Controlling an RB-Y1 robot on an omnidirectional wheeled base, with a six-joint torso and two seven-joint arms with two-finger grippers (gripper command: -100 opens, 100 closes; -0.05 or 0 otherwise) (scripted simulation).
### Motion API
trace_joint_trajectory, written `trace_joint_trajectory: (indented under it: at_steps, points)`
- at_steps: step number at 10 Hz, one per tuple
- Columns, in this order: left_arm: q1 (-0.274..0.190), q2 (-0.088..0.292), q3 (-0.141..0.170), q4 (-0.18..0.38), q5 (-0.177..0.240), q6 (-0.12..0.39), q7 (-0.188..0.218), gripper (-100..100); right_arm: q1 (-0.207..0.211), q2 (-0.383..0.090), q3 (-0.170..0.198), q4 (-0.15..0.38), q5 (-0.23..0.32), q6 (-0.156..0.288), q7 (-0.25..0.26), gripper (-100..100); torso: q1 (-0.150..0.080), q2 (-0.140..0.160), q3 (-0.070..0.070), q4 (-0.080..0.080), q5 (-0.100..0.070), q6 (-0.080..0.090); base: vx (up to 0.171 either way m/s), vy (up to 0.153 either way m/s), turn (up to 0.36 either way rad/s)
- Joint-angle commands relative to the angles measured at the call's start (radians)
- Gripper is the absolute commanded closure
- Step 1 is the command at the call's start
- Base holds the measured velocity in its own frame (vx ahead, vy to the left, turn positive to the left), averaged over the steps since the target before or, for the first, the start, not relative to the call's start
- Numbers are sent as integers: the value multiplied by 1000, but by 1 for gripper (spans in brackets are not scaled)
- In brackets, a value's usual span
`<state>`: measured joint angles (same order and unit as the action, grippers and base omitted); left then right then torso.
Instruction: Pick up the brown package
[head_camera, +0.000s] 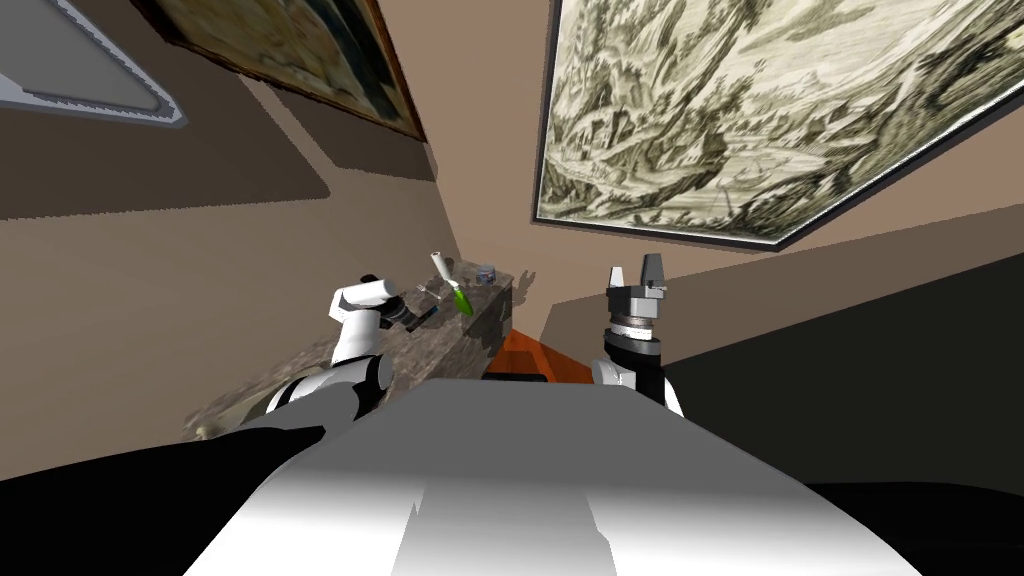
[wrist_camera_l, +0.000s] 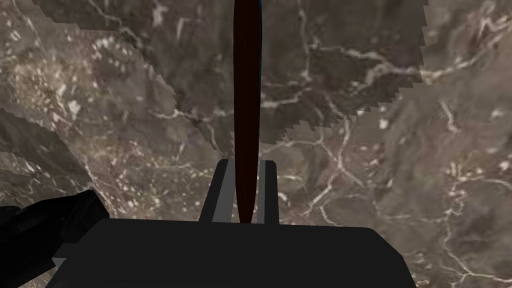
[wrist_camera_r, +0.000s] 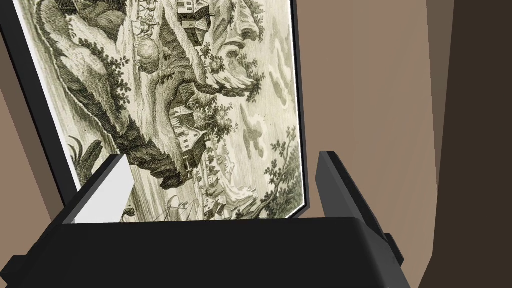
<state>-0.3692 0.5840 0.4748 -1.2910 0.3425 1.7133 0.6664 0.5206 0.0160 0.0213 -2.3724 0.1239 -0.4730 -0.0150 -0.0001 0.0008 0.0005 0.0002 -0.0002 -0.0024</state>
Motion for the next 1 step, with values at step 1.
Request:
trace_joint_trajectory:
  at_steps: [1]
  points:
    - [0,0,0,0,0,0,0,0,0,0,0,0,0,0,0,0,0,0,0,0,0,0,0,0,0]
